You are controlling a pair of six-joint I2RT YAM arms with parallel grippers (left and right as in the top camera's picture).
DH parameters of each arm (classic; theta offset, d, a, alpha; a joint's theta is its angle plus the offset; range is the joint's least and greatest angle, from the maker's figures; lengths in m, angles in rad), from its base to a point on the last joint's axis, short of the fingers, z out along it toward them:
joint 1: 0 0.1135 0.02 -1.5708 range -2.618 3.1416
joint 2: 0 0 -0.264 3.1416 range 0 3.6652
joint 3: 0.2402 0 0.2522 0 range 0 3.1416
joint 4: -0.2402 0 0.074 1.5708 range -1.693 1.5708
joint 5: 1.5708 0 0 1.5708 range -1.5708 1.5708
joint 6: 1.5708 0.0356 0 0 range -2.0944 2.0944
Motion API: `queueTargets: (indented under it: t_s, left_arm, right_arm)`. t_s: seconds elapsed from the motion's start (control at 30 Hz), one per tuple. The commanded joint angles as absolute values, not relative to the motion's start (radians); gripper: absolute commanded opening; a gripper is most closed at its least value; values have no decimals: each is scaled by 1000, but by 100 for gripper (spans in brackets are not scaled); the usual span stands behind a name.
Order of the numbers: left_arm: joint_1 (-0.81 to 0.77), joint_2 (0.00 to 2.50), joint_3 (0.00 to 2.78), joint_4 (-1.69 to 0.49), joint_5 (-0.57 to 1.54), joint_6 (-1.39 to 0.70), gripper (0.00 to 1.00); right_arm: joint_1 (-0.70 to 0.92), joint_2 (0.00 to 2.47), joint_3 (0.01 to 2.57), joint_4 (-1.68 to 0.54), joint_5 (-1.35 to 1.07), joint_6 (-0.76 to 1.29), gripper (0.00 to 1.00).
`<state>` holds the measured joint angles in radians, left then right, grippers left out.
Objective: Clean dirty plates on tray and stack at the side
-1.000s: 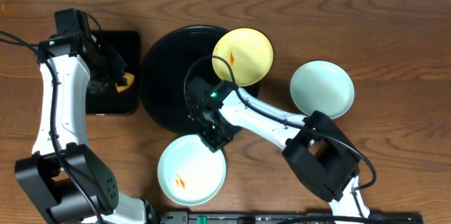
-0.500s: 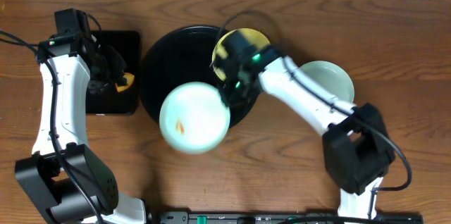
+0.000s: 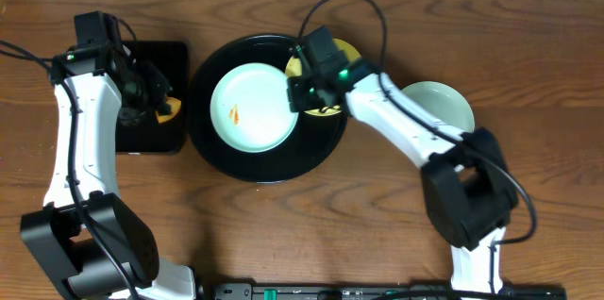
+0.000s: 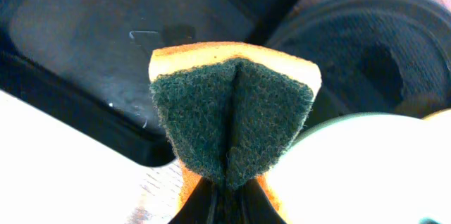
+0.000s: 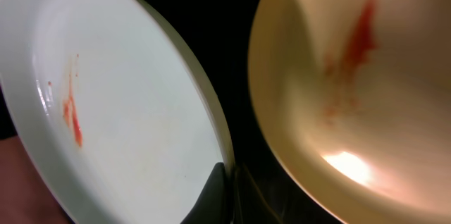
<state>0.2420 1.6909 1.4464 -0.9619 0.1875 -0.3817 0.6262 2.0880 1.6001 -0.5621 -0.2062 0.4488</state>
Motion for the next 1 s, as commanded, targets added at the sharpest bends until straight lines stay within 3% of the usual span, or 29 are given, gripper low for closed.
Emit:
queueTargets:
  t_s: [0.0,0.5,0.97]
  left_arm:
    - [210,1693,1442,-964,228,-321,8]
    - [39,1702,1393,-936,224,-198,8]
    - [-19,1765,1245,-820,228,-10,8]
  right_arm:
    - [658,2131,1615,-543,-168,511,1]
    - [671,2198,1615,-539,-162,520,1]
    - [667,2198,1615,-527,-192,520,1]
